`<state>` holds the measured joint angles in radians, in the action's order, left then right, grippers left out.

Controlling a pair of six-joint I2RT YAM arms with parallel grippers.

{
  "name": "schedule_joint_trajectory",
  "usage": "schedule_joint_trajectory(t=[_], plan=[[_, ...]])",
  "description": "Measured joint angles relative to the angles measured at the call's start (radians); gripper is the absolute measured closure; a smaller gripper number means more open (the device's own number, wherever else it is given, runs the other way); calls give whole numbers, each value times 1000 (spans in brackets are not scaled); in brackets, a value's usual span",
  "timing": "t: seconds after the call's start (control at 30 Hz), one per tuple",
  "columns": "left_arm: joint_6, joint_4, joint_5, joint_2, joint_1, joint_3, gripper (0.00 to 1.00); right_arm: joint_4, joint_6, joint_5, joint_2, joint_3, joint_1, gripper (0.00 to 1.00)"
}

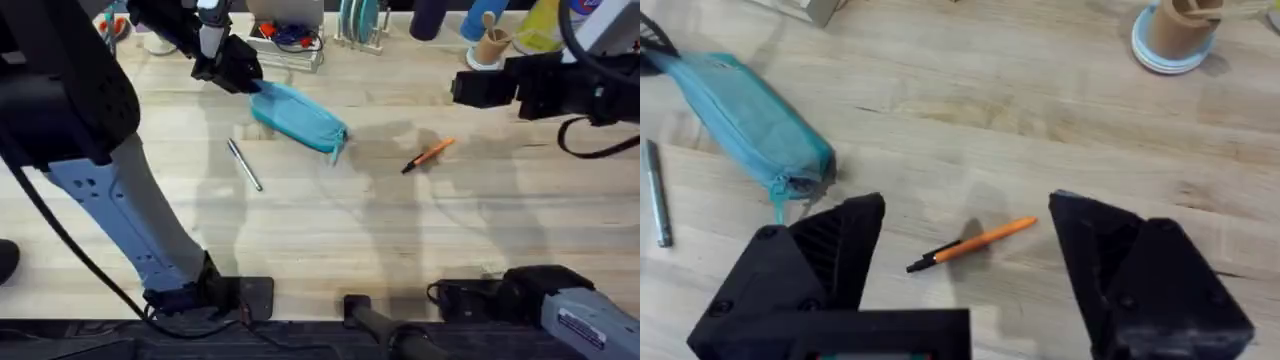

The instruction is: Unzip the bag, pick up the pens from the table one at a time and place them inside, then zip the bag closed.

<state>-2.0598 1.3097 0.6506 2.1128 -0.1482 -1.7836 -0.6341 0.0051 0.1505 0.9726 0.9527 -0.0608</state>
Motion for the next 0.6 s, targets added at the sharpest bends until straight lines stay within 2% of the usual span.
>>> schedule_joint_trajectory(t=[0.33, 0.6], plan=[[0, 0, 0, 0, 0, 0, 958, 1, 179, 0, 0, 0, 0, 4], [0, 0, 0, 0, 0, 0, 958, -14, 232, 56, 1, 0, -23, 4]])
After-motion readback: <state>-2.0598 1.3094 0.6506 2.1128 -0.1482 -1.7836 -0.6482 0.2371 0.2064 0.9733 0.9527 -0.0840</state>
